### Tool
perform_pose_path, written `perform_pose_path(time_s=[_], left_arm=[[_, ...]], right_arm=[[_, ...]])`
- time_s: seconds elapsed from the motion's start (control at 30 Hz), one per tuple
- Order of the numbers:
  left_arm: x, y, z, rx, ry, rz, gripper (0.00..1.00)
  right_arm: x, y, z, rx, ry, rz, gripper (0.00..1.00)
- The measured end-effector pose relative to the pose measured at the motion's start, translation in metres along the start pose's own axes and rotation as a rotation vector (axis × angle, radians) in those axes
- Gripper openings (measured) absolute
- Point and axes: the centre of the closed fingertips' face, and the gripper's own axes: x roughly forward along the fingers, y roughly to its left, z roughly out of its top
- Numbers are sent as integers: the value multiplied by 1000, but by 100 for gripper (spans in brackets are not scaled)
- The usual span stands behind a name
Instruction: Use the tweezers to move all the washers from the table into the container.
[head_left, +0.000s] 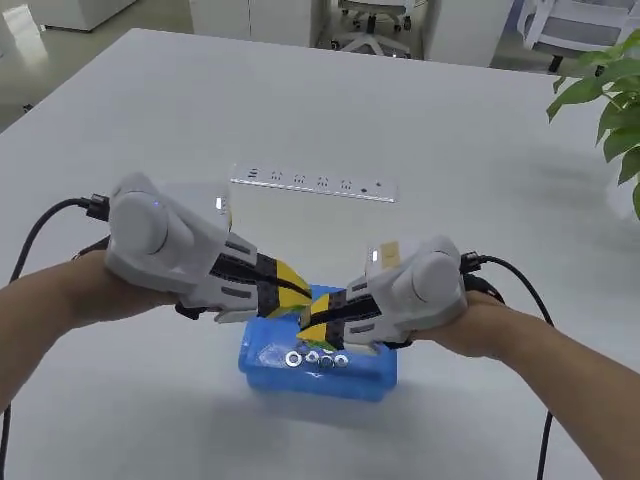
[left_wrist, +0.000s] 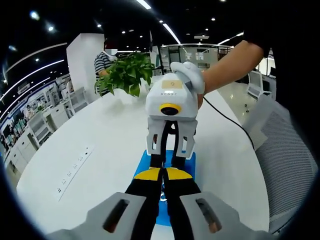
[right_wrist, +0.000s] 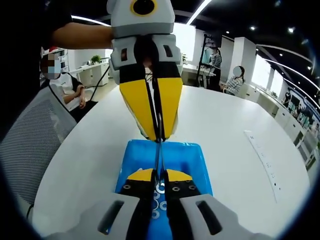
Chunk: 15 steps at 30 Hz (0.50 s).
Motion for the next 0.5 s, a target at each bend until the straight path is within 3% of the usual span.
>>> perform_pose_path(time_s=[0.5], left_arm=[[-12, -16, 23, 40, 1, -44, 5]], right_arm=[[-24, 13, 15, -22, -12, -40, 8]])
